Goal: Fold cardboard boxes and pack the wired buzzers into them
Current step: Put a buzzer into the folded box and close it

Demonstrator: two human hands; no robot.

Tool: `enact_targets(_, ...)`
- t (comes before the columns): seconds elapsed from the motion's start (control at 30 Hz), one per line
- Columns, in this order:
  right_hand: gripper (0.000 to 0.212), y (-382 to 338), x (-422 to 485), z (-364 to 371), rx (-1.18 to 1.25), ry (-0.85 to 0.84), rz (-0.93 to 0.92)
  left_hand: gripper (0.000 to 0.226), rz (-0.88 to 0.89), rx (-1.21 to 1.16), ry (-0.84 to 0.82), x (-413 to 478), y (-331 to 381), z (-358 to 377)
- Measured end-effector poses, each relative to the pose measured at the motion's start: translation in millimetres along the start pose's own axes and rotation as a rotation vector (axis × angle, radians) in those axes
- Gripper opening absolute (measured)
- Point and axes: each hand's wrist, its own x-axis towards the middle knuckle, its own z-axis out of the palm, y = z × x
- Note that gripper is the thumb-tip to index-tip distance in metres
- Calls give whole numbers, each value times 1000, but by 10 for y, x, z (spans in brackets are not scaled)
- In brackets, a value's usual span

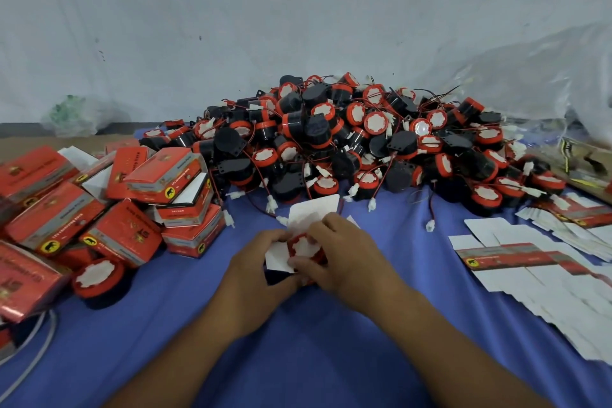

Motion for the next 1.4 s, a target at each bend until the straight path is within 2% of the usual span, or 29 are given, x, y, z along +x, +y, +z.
enact_targets(0.1, 35, 28, -40, -23, 27, -14, -34, 54, 46, 39, 8, 5, -26, 9)
enact_targets(0.2, 37, 40, -51, -41, -107, -38, -55, 58, 81, 87, -18, 13, -60, 12)
enact_targets(0.3, 39, 96, -33, -41, -93, -60, -78, 47, 76, 119, -65, 13, -54, 32)
enact_targets(0.37, 39, 210, -5, -67, 4, 59, -56, 42, 75, 111, -58, 9, -47, 47)
enact_targets(0.43, 31, 417, 40, -123, 248, 293, 97, 41, 60, 93, -64, 9, -38, 42)
enact_targets(0.47, 19, 521, 54, -151, 412, 361, 215, 40, 54, 86, -76, 4, -36, 39)
enact_targets(0.5, 6, 606, 66, -161, 598, 341, 361, 40, 53, 84, -88, -3, -31, 41)
enact_targets(0.57, 29, 742, 85, -71, 985, 146, 601, 39, 62, 78, -118, -15, -14, 54)
enact_targets(0.6, 36, 779, 99, -10, 1120, 95, 661, 39, 68, 75, -129, -20, -4, 61)
enact_targets(0.63, 38, 788, 107, 27, 1213, 102, 683, 39, 72, 72, -136, -23, 6, 63)
enact_targets(0.73, 46, 792, 150, 3, 1394, 269, 670, 40, 74, 60, -141, -36, 43, 78)
enact_targets(0.87, 42, 715, 67, -197, 1249, 398, 373, 40, 95, 89, -78, -38, 69, 96)
enact_targets(1.0, 28, 475, -60, -334, 963, 363, 69, 40, 102, 136, -16, -21, 53, 86)
enact_targets(1.1, 18, 386, -77, -291, 790, 310, 21, 41, 159, 181, -9, -25, 36, 83)
enact_targets(1.2, 12, 389, -73, -232, 454, 273, -19, 44, 201, 172, -7, -29, 14, 87)
enact_targets(1.3, 12, 403, -67, -201, 183, 169, -91, 43, 189, 157, -1, -18, 1, 78)
enact_targets(1.4, 16, 355, -62, -197, 17, 130, -21, 42, 188, 165, -3, -12, 2, 88)
